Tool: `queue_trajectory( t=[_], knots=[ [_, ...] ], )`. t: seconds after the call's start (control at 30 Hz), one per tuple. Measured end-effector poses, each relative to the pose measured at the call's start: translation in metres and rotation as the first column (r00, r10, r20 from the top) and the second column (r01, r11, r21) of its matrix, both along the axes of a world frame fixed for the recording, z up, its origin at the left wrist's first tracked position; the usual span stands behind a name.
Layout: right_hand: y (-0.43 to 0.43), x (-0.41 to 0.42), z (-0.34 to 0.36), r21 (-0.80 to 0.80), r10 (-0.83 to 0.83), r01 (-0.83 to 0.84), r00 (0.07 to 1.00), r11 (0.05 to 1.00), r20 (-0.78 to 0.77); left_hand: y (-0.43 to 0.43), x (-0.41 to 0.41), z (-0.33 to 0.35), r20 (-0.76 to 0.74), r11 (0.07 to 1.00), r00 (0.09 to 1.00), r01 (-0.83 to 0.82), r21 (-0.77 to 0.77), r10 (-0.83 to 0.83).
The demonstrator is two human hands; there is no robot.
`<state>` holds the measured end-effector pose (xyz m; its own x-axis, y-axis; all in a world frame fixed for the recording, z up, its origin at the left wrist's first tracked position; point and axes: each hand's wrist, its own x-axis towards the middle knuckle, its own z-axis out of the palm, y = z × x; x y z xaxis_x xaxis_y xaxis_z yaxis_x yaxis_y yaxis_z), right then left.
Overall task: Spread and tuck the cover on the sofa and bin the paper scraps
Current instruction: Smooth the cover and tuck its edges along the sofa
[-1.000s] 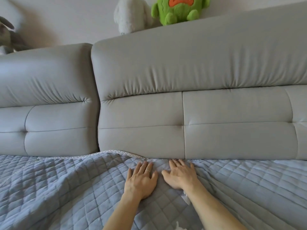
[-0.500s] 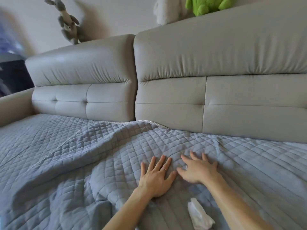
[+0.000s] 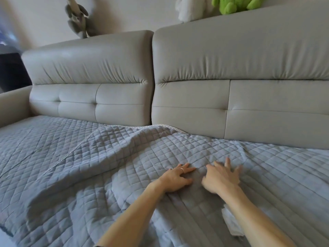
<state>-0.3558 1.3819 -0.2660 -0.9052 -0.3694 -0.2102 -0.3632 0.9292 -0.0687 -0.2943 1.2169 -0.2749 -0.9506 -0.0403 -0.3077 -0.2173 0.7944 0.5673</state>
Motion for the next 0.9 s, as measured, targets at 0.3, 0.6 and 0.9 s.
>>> queue_trajectory(
  t=[0.3,0.6,0.9],
  knots=[
    [-0.098,0.003,0.019,-0.294,-0.036,-0.031,0.975,0.955,-0.221,-0.158,0.027,0.056,-0.352,0.981,0.93,-0.156,-0.117,0.105],
    [-0.336,0.081,0.022,-0.421,0.405,-0.42,0.905,0.803,-0.131,-0.386,0.2,-0.001,-0.257,0.601,0.654,-0.755,-0.261,0.711],
    [-0.465,0.185,0.047,-0.423,0.51,-0.438,0.857,0.793,0.07,-0.405,0.308,0.002,0.367,0.171,0.647,-0.615,0.77,0.669]
  ],
)
